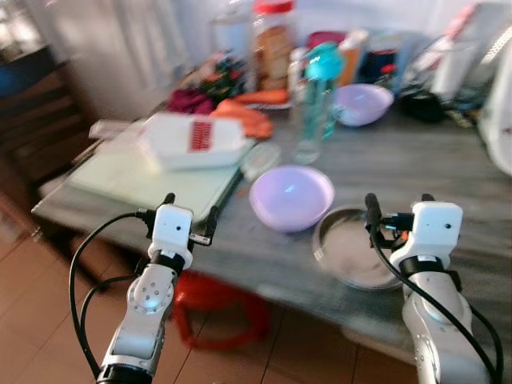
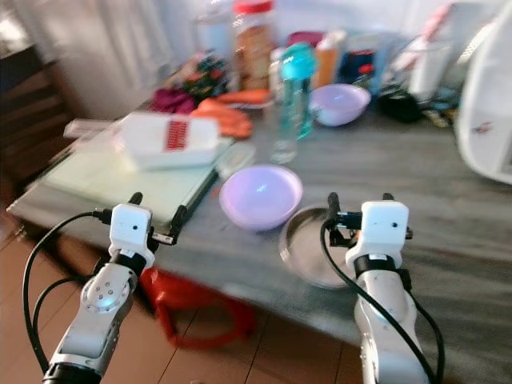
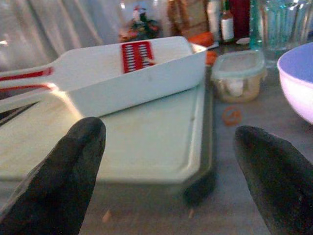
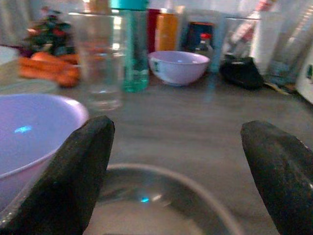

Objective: Setting the table

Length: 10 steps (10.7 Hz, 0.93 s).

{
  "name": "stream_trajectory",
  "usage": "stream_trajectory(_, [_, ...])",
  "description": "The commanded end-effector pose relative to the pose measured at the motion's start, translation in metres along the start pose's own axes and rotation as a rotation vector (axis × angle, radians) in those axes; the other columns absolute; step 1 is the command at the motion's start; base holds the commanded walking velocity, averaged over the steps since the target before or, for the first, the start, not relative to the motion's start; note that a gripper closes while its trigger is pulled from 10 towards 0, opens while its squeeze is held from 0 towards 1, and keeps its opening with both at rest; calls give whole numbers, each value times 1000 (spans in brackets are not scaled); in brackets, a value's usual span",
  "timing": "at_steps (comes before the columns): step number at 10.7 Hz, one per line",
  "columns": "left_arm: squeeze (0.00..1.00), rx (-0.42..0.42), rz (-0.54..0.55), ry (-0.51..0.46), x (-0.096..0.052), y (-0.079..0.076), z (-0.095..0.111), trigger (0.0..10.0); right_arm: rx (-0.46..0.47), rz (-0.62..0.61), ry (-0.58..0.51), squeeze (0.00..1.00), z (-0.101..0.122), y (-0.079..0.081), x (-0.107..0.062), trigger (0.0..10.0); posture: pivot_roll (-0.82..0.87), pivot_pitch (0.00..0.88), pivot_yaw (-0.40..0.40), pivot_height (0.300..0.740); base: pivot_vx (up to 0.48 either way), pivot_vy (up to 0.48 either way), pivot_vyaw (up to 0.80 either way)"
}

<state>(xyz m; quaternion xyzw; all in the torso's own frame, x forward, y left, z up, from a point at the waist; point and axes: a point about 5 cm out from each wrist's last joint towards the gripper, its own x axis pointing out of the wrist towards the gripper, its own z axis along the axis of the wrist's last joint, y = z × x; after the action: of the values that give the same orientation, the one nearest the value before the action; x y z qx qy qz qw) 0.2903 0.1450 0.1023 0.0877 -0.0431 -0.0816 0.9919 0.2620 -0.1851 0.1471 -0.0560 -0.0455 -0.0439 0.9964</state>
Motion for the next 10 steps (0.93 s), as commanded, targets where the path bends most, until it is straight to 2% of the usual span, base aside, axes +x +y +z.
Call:
stream_trajectory(1, [0,9,10,3,1,1,0,10000,6,10,-7,0,1,3,1,10000,-23,0,88,740,-292,0,0])
stream_trajectory(7, [0,5,-6,0,2,-1,1,10000,13,6,-8,0,1,3,5,10000,-24,0,89,740,-292,0,0])
stream_trajectory(10, [0,5,-15,0,0,-5,0,10000,44,-34,19,0,-2,1,6,10000,-19,0,54,740,-291,0,0])
